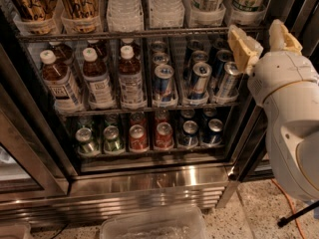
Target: Pick 7up can from top shelf of fridge
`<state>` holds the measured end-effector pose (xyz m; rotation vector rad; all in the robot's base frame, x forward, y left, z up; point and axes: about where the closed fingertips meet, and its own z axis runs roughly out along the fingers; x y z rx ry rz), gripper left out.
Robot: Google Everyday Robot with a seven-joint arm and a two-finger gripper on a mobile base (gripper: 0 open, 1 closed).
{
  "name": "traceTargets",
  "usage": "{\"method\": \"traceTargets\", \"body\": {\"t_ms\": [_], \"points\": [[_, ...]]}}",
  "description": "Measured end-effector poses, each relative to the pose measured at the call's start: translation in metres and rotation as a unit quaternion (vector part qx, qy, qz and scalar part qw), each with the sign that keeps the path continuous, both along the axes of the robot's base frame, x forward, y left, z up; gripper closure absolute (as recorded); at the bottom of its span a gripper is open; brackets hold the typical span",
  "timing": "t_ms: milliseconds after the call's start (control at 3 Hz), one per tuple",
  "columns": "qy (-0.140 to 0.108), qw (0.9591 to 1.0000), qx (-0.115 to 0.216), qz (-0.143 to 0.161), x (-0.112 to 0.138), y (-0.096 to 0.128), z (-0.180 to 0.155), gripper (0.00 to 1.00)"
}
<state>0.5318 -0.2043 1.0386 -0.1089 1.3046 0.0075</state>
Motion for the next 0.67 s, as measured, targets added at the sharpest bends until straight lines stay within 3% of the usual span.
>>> {"method": "traceTargets", "body": {"t_ms": [667], "points": [[-0.015,0.9998,-0.011,-0.001,0.025,-0.008,0.016,0.32]]}}
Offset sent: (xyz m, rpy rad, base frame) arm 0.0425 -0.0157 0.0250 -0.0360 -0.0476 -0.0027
